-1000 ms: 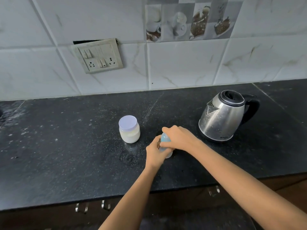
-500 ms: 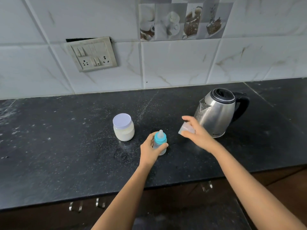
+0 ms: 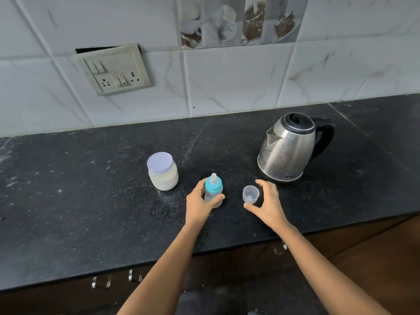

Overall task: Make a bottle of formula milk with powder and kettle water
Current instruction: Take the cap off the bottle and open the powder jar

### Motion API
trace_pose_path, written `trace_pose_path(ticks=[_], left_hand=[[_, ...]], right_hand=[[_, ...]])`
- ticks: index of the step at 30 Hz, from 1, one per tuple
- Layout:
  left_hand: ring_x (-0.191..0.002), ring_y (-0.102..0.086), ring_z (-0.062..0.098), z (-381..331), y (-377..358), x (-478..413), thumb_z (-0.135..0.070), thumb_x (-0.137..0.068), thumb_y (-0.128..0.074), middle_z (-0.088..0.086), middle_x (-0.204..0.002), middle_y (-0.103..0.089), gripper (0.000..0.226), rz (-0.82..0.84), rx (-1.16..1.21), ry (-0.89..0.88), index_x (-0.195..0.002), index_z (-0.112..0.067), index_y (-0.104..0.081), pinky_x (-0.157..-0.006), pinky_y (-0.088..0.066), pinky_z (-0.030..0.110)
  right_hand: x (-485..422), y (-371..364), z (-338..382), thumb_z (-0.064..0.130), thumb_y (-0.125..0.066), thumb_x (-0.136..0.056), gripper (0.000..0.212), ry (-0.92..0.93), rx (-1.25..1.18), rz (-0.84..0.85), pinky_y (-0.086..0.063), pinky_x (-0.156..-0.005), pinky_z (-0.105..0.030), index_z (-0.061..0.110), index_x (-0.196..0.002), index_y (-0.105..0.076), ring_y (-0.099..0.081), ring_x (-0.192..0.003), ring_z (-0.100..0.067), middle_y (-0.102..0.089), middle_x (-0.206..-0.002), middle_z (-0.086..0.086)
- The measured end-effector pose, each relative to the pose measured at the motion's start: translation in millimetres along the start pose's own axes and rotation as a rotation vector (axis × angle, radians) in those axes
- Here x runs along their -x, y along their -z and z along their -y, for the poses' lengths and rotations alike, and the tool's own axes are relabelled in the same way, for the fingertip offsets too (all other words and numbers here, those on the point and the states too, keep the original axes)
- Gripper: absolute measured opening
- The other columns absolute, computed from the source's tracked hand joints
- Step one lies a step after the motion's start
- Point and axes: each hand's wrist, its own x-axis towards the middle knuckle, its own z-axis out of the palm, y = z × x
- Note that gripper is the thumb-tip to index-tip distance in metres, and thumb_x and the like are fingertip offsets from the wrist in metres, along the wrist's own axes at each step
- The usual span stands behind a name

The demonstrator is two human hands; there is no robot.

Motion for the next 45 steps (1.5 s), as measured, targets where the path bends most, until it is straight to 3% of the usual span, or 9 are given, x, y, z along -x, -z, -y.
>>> trace_pose_path(ticks=[3,5,9,17,24,29,34,41,45], left_hand=[[-0.112,-0.054,0.001,-1.0,0.6,-0.1,-0.027,-0.072,-0.084,-0.018,-0.119,-0.059,0.061,-0.001,0.014,0.003,-0.125,-0.033,-0.054,-0.099,-0.041,0.019],[-0.109,-0.056,-0.003,-1.1,1.2,-0.7,-0.028,-0.071,-0.085,-0.021,-0.116,-0.061,0.060,-0.004,0.015,-0.005,-0.121,-0.037,-0.054,-0.095,-0.042,0.012],[-0.104,-0.061,-0.002,0.0,0.9,-2.1,-0.015,-0.066,-0.084,-0.018,-0.107,-0.067,0.062,-0.017,0.023,0.021,-0.114,-0.041,-0.055,-0.085,-0.047,0.013],[-0.096,-0.063,-0.003,0.7,1.8,-6.2,-0.015,-0.068,-0.084,-0.019,-0.101,-0.068,0.054,-0.002,0.059,0.014,-0.109,-0.039,-0.058,-0.076,-0.050,0.011],[-0.108,-0.061,0.001,8.2,1.2,-9.0,-0.018,-0.068,-0.086,-0.016,-0.113,-0.068,0.060,0.024,0.084,-0.008,-0.113,-0.044,-0.057,-0.099,-0.048,0.029],[-0.108,-0.061,0.000,6.9,0.9,-7.2,-0.016,-0.068,-0.085,-0.019,-0.112,-0.067,0.061,0.015,0.101,0.015,-0.112,-0.047,-0.056,-0.097,-0.049,0.026],[-0.107,-0.060,-0.001,8.0,-0.1,-7.2,-0.010,-0.068,-0.084,-0.019,-0.111,-0.066,0.063,0.016,0.071,0.036,-0.119,-0.035,-0.057,-0.097,-0.049,0.025],[-0.104,-0.063,0.001,4.0,1.8,-4.1,-0.010,-0.069,-0.082,-0.019,-0.106,-0.068,0.056,0.017,0.114,0.038,-0.108,-0.043,-0.059,-0.080,-0.048,0.010],[-0.110,-0.060,0.003,4.7,1.4,-3.3,-0.015,-0.069,-0.083,-0.017,-0.112,-0.067,0.054,0.017,0.104,0.033,-0.111,-0.041,-0.059,-0.094,-0.048,0.021]], right_hand=[[4.7,2.7,23.1,0.037,-0.081,-0.070,0.069,0.275,0.135,-0.212,-0.039,-0.092,-0.030,0.015,-0.128,-0.050,-0.035,-0.118,-0.012,-0.047,-0.127,-0.004],[0.9,-1.4,48.9,0.047,-0.076,-0.072,0.067,0.342,0.129,-0.127,-0.046,-0.085,-0.028,0.017,-0.126,-0.051,-0.046,-0.105,-0.010,-0.047,-0.122,0.000],[-22.9,-27.9,91.0,0.049,-0.082,-0.067,0.085,0.112,0.059,0.184,-0.051,-0.086,-0.032,0.020,-0.137,-0.041,-0.051,-0.097,-0.010,-0.038,-0.129,0.002],[-41.6,-42.7,101.3,0.039,-0.083,-0.067,0.045,0.122,0.049,0.148,-0.054,-0.076,-0.027,0.021,-0.097,-0.055,-0.059,-0.089,-0.011,-0.060,-0.097,0.008],[-58.2,-14.1,83.2,0.013,-0.082,-0.073,0.071,0.120,-0.209,0.495,-0.048,-0.087,-0.010,0.029,-0.135,-0.050,-0.059,-0.106,0.004,-0.060,-0.120,0.016],[-44.5,-15.4,72.4,0.003,-0.068,-0.086,0.037,0.106,-0.235,0.289,-0.052,-0.091,-0.020,0.020,-0.118,-0.060,-0.062,-0.103,0.006,-0.063,-0.115,0.009],[-40.8,-26.8,82.4,0.023,-0.083,-0.071,0.070,0.180,-0.206,0.468,-0.041,-0.104,-0.021,0.036,-0.132,-0.052,-0.049,-0.123,0.004,-0.056,-0.131,0.022],[-60.7,8.4,101.9,0.007,-0.086,-0.066,0.062,0.114,-0.482,0.291,-0.050,-0.095,-0.023,0.018,-0.118,-0.054,-0.062,-0.112,-0.006,-0.066,-0.120,0.008],[-63.5,48.1,94.7,0.017,-0.087,-0.066,0.057,0.056,-0.277,0.208,-0.052,-0.091,-0.022,0.028,-0.114,-0.057,-0.062,-0.106,-0.006,-0.063,-0.117,0.009]])
